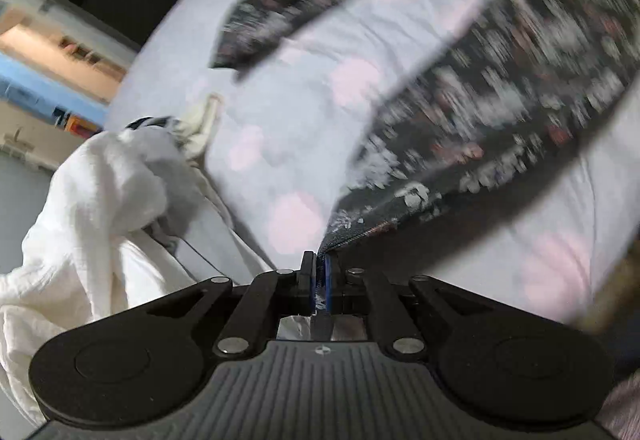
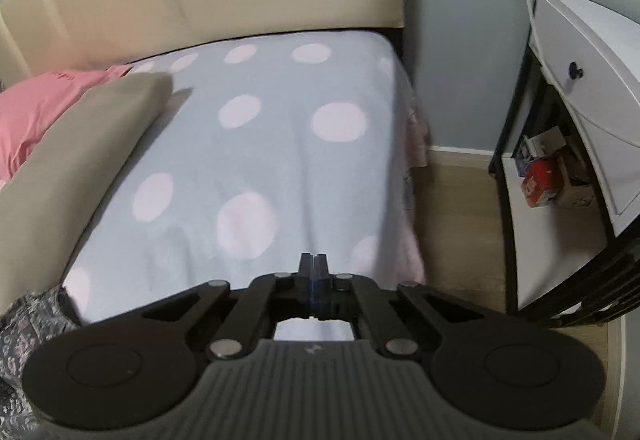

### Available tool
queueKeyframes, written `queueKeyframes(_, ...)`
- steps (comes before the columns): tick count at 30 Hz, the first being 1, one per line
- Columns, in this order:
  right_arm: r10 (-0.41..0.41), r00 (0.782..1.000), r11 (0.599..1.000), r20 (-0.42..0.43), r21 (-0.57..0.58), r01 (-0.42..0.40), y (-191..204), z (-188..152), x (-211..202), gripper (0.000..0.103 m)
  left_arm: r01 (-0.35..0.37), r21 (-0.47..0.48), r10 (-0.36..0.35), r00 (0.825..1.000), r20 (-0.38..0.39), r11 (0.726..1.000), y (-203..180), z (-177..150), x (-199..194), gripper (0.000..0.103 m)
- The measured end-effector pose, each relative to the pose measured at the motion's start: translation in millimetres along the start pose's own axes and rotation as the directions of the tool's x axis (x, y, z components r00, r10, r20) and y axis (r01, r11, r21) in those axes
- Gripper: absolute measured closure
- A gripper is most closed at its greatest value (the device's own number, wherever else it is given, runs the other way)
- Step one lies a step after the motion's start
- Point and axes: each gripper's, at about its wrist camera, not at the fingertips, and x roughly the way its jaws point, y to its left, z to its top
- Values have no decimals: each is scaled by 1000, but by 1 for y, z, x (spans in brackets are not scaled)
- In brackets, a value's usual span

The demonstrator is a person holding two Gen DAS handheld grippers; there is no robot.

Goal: Fold clothes

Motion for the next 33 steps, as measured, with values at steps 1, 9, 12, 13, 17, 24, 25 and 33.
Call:
queueKeyframes(1,11,1000,1000,-28,20,-11,-5,0,3,103,11,35,-10,1000,-23,999,-6,-3,3,101)
queueKeyframes(9,155,966,987,-209,79,-141,18,-20,16,100,97,140,-73,983,-166,985,-25,-17,31,96)
queueKeyframes(12,188,959,982,-213,54,-181,36,-25,8,98,175,75,-157,967,-200,982,-14,-25,34,88)
queueKeyframes(13,199,956,980,-217,49,-193,42,-26,7,98,186,41,-174,965,-194,982,-9,-30,33,83)
queueKeyframes(17,234,938,972,-254,46,-230,63,-37,7,98,237,-111,-249,961,-119,965,22,-41,24,75)
queueKeyframes(24,267,923,960,-278,0,-278,101,-54,1,98,410,-327,-394,912,116,851,80,-37,8,54)
queueKeyframes(25,272,922,959,-276,-8,-285,106,-56,0,98,394,-343,-384,918,102,852,80,-35,19,52)
queueKeyframes(33,291,902,947,-318,-38,-319,131,-76,0,97,255,-452,-309,950,-49,855,75,-20,114,52)
